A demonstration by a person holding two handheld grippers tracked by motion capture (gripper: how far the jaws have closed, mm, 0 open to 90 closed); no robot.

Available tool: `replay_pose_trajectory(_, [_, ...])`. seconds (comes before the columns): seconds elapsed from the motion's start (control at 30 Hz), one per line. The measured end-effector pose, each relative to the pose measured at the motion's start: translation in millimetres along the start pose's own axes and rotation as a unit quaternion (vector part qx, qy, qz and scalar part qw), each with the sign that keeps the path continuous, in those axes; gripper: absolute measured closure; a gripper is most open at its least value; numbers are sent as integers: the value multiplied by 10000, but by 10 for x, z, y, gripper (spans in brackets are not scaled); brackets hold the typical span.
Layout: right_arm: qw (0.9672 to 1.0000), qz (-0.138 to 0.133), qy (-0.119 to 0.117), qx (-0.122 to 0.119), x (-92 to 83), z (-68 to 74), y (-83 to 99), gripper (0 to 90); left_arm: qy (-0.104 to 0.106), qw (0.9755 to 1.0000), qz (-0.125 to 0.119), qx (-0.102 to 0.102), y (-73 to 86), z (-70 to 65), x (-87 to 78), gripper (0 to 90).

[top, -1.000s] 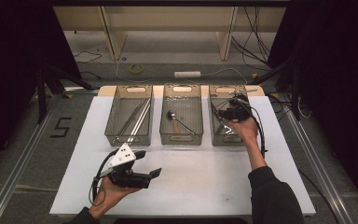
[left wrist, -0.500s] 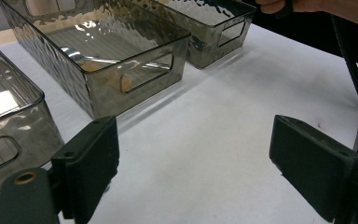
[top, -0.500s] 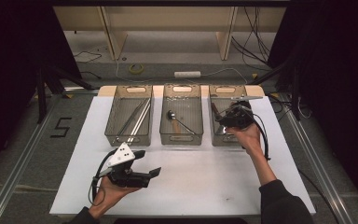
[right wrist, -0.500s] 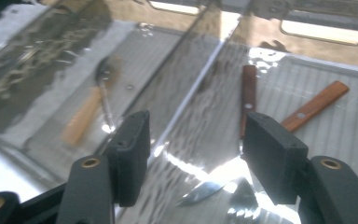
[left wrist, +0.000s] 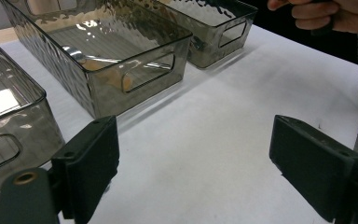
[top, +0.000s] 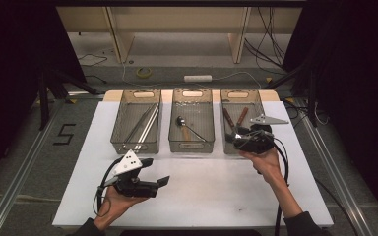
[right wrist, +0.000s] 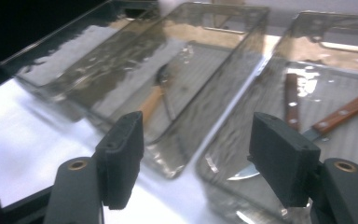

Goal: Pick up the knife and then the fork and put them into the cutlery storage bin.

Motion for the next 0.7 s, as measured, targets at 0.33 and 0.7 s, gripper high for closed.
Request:
replay_pose_trajectory(0.33, [9990, -171, -294, -284, -152, 248, 116, 312, 11, 10000, 26, -34, -4, 7, 22, 153])
replay_pose_trajectory(0.7, [9981, -306, -426, -314, -311, 333, 271, 296, 59, 10000, 33, -37, -3, -8, 32, 153])
Point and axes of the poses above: each handheld gripper's, and its own axes: x roughly forward along the jaws, y roughly out of its underside, z roughly to its left, the point moved 7 cm from there along x, roughly forward along the jaws, and after that the axes turned 2 degrees about z, right-handed, at the moved point
